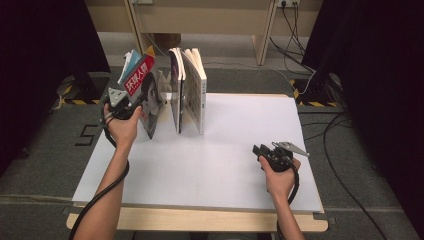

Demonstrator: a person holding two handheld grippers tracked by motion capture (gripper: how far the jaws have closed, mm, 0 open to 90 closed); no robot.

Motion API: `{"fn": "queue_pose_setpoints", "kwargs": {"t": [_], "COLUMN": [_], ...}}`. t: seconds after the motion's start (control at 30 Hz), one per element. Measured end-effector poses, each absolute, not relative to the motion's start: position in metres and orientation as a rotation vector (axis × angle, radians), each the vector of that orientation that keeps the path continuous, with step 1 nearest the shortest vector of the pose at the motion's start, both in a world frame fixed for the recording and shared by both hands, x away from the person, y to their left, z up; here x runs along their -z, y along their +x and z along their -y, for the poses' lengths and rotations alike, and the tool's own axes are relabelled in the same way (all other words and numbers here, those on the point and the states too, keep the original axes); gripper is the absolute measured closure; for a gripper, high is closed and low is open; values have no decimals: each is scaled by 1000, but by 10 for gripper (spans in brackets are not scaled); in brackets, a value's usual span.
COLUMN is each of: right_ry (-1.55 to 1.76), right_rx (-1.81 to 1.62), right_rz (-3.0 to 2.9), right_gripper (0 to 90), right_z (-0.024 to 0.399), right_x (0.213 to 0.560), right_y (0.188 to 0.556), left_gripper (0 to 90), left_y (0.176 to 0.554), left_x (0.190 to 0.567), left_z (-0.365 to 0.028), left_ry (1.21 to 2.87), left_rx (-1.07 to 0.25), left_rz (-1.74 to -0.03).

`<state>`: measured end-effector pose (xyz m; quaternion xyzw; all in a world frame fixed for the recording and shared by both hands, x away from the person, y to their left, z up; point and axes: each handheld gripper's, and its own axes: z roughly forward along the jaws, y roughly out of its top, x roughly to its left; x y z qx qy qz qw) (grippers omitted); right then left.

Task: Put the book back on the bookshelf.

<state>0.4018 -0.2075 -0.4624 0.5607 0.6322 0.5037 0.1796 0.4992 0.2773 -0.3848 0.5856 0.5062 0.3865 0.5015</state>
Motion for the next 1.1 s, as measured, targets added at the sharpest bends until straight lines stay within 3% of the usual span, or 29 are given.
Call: {"fn": "queue_pose_setpoints", "kwargs": {"t": [1.1], "right_ry": [1576], "right_rx": [-1418], "right_rz": [-1795], "right_gripper": [629], "right_z": [206], "right_x": [463], "right_y": [401], "left_gripper": [591], "left_y": [479], "left_x": [388], "left_z": [-297], "left_ry": [1403], "left_rx": [-872], "left_rz": [-1272]}}
